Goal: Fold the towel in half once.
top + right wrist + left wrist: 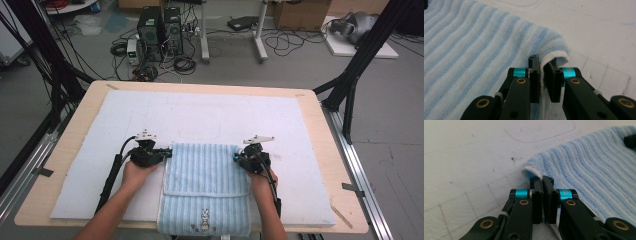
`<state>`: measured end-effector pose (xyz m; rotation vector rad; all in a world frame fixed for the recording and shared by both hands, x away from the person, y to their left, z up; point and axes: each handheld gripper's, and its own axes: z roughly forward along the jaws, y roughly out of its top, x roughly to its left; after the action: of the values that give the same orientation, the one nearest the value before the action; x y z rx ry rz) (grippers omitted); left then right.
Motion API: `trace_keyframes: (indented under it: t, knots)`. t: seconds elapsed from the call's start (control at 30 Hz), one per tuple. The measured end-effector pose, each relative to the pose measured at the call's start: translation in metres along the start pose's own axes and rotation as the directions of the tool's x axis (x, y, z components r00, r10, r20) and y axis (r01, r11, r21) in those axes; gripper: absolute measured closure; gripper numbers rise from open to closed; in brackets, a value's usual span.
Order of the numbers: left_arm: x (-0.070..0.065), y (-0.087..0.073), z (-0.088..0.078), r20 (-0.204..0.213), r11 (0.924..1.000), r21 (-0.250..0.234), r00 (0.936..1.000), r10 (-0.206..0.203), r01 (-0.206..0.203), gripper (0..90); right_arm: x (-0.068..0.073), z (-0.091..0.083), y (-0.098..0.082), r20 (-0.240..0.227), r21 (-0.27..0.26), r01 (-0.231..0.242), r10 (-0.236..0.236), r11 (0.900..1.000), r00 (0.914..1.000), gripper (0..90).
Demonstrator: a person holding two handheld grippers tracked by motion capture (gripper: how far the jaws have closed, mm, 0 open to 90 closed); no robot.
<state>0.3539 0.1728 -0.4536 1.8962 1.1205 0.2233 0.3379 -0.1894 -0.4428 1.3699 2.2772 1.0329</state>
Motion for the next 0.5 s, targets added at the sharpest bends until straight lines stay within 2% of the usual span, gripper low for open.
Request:
trace_keyframes:
  t: [0.07, 0.1, 0.2, 0.3, 0.37, 0.4, 0.5]
  knots:
    - [0.005, 0.003, 0.002, 0.001, 0.9988, -0.016, 0.9989, -0.047, 0.047, 86.8, -0.001, 0.001, 0.001, 0.007, -0.005, 0.003, -0.003, 1.0, 1.0, 84.1]
    - [0.007, 0.004, 0.003, -0.001, 0.9981, -0.023, 0.9983, -0.058, 0.058, 86.8, -0.002, 0.002, 0.003, 0.017, -0.01, 0.009, -0.009, 1.0, 0.9998, 84.2]
    - [0.01, 0.011, 0.007, -0.013, 0.9992, -0.004, 0.9991, -0.04, 0.04, 86.9, -0.004, 0.006, 0.007, 0.034, -0.019, 0.004, -0.003, 1.0, 0.9994, 84.2]
    - [0.012, 0.02, 0.009, -0.024, 0.9995, -0.015, 0.9993, -0.029, 0.029, 86.8, -0.006, 0.011, 0.011, 0.048, -0.03, 0.005, -0.004, 1.0, 0.9988, 84.2]
    - [0.016, 0.024, 0.012, -0.03, 0.9991, -0.02, 0.9988, -0.038, 0.037, 86.9, -0.009, 0.014, 0.015, 0.049, -0.033, -0.003, 0.005, 0.999, 0.9988, 84.1]
    - [0.018, 0.027, 0.014, -0.041, 0.9997, -0.016, 0.999, -0.017, 0.017, 86.9, -0.01, 0.016, 0.017, 0.05, -0.03, -0.005, 0.006, 1.0, 0.9987, 84.1]
    - [0.019, 0.031, 0.016, -0.057, 0.9999, -0.008, 0.9983, 0.008, -0.008, 86.8, -0.011, 0.022, 0.027, 0.072, -0.025, 0.028, -0.026, 0.999, 0.997, 83.9]
